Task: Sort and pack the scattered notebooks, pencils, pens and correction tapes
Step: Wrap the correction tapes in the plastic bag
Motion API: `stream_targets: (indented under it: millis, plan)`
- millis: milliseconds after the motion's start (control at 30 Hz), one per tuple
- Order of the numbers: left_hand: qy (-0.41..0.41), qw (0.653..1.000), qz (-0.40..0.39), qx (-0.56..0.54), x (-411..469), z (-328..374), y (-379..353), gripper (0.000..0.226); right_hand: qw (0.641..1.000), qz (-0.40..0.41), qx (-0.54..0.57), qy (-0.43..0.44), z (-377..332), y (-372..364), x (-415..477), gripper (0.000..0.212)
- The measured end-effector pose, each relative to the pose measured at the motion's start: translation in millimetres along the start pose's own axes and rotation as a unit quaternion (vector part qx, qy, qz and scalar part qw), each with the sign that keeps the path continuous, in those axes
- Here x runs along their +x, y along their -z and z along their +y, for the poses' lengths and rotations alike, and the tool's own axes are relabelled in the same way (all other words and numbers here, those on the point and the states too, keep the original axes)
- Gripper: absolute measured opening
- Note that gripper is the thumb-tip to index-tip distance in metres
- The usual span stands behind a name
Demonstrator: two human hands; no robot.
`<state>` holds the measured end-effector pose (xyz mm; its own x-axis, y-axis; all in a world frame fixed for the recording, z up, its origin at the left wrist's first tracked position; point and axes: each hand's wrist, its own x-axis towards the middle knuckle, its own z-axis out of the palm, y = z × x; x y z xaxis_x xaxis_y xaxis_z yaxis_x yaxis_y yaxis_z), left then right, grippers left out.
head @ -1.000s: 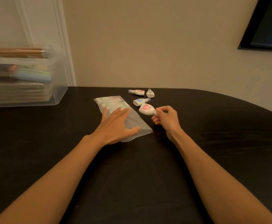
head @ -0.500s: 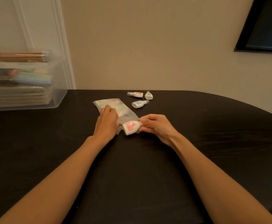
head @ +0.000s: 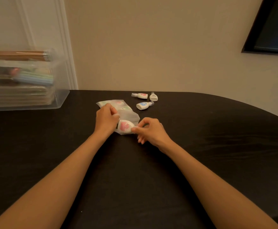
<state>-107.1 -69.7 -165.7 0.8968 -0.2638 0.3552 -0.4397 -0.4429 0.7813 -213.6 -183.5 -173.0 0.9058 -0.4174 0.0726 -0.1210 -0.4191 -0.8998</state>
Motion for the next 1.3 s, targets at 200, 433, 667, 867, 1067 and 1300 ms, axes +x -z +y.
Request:
stream_targets:
  millis: [200,433,667,867,1067,1300]
  plan:
    - [-0.033,0.999,-0.014,-0.011,0.0,10.1,0.8,0.023,0.992,-0.025,-0.109,0.065,-2.7,2.2,-0.1,0.007]
    - [-0.043,0.995,-0.086,-0.012,0.5,15.1,3.8,0.030,0.949,0.060,-0.298,0.078,0.1,1.2,6.6,0.018]
    - [0.006,0.981,-0.087,0.174,-1.7,6.5,10.6,0.008,0.947,0.042,-0.307,0.088,-0.2,0.7,4.8,0.021]
    - [-0.028,0.988,-0.038,0.149,-0.4,11.4,10.1,0.022,0.931,0.057,-0.322,0.162,-4.2,1.4,2.9,0.014]
    - [-0.122,0.986,-0.050,0.106,-2.1,15.3,11.7,0.018,0.936,0.128,-0.282,0.168,-6.3,-11.5,6.3,0.019]
    - [-0.080,0.973,-0.112,0.183,-7.1,12.9,11.3,0.024,0.956,0.104,-0.243,0.127,2.6,-9.4,15.0,0.020]
